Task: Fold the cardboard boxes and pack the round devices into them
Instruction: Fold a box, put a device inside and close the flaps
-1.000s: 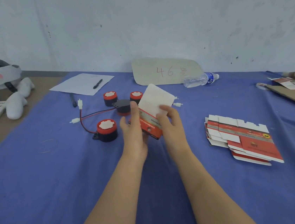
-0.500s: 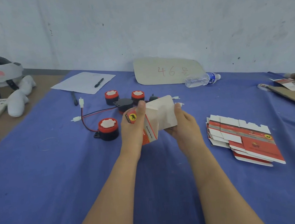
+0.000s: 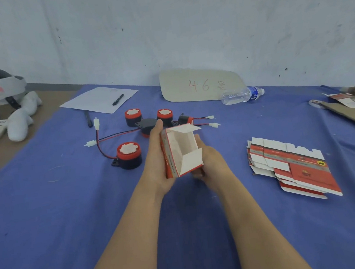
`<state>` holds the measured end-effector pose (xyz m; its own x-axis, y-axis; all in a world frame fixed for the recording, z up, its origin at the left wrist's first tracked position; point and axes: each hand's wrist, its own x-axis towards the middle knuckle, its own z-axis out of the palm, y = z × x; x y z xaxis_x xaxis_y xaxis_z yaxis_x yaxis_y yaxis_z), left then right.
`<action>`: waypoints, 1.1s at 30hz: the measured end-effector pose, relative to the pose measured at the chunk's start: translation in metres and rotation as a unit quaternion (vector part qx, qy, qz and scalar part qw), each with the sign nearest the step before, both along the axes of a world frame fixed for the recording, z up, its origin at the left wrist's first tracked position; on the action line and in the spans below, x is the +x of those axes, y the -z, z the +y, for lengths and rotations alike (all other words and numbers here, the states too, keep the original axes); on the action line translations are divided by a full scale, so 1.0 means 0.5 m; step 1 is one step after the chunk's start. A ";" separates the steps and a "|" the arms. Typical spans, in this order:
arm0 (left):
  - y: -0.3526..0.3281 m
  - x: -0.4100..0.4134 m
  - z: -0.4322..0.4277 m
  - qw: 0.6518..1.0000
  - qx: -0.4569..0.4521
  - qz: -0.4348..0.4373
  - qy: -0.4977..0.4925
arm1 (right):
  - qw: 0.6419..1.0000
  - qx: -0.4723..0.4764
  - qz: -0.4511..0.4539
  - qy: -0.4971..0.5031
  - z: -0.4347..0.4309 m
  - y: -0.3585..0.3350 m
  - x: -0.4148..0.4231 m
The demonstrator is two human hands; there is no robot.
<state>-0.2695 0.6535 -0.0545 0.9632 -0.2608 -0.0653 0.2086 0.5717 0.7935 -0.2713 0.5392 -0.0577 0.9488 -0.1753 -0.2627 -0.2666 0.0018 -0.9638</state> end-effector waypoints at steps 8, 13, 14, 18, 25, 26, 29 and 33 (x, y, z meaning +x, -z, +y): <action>0.000 0.007 -0.019 0.992 0.000 -0.024 -0.127 | 0.965 0.211 -0.094 0.128 -0.004 -0.010 -0.014; 0.021 0.007 -0.034 0.911 0.313 -0.163 -0.215 | 0.987 -0.053 -0.138 0.061 0.014 -0.001 -0.012; 0.028 0.007 -0.035 0.885 0.368 -0.175 -0.226 | 0.978 -0.097 -0.158 0.095 0.011 0.005 -0.009; 0.038 -0.004 -0.037 0.785 0.529 -0.200 -0.253 | 0.952 -0.199 -0.165 0.165 -0.015 0.021 -0.003; 0.031 0.002 -0.015 0.781 0.522 -0.108 -0.325 | 0.962 -0.091 -0.113 0.231 -0.024 0.023 0.009; 0.031 0.002 -0.013 0.793 0.509 -0.095 -0.320 | 0.961 -0.086 -0.108 0.241 -0.030 0.025 0.010; 0.032 0.003 -0.008 0.813 0.510 -0.078 -0.269 | 0.955 -0.138 -0.099 0.243 -0.041 0.033 0.007; 0.026 0.002 -0.001 0.757 0.608 -0.120 -0.206 | 0.926 -0.319 -0.093 0.180 -0.038 0.029 0.002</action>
<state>-0.2687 0.6531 -0.0674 0.9687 0.1771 0.1740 -0.0227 -0.6350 0.7721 -0.2705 0.5201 -0.0723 0.8169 -0.5522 0.1666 -0.1880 -0.5280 -0.8282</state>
